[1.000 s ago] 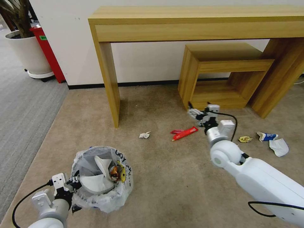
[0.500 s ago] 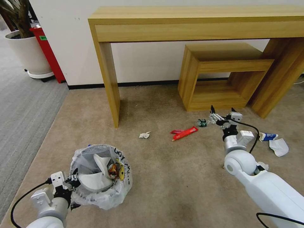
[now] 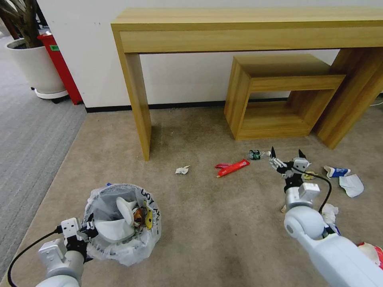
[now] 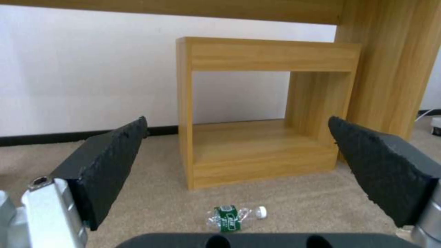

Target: Pick up the trash bin and place the garbage on the floor into it.

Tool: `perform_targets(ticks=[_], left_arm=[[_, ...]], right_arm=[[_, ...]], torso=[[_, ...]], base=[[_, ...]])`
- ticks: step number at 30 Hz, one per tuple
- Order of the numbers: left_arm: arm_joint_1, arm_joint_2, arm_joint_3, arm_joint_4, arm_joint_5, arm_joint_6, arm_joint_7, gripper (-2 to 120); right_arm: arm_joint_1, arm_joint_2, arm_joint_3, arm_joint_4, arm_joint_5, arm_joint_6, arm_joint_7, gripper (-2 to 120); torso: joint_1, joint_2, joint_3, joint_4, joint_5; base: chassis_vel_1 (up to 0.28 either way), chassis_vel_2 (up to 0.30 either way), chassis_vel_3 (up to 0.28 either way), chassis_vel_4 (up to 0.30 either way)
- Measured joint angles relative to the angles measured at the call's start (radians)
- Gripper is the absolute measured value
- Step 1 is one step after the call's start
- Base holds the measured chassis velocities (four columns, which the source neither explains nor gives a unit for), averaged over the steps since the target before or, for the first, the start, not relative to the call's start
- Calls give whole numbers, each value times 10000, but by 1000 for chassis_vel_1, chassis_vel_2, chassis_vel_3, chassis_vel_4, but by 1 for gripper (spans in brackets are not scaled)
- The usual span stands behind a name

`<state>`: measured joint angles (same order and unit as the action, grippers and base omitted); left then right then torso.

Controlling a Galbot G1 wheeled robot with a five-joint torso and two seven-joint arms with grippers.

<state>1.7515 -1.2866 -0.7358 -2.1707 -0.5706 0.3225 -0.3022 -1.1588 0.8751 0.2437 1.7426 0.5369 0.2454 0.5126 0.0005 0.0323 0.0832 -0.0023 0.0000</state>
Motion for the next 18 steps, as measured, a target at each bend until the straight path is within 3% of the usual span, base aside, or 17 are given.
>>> perform_targets(ticks=[9,18], left_arm=[[137,-198,-9,-15,149,-73,21,0],[86,-187,-106,55,104,-93,25,0]], right_arm=[[-599,81,502,-311,-601,471,-457,100],[-499,140,347,-595,-715,556,-495,100]], torso=[[0,0,0,0,-1],[0,0,0,0,0]], base=[[0,0,0,0],[0,0,0,0]])
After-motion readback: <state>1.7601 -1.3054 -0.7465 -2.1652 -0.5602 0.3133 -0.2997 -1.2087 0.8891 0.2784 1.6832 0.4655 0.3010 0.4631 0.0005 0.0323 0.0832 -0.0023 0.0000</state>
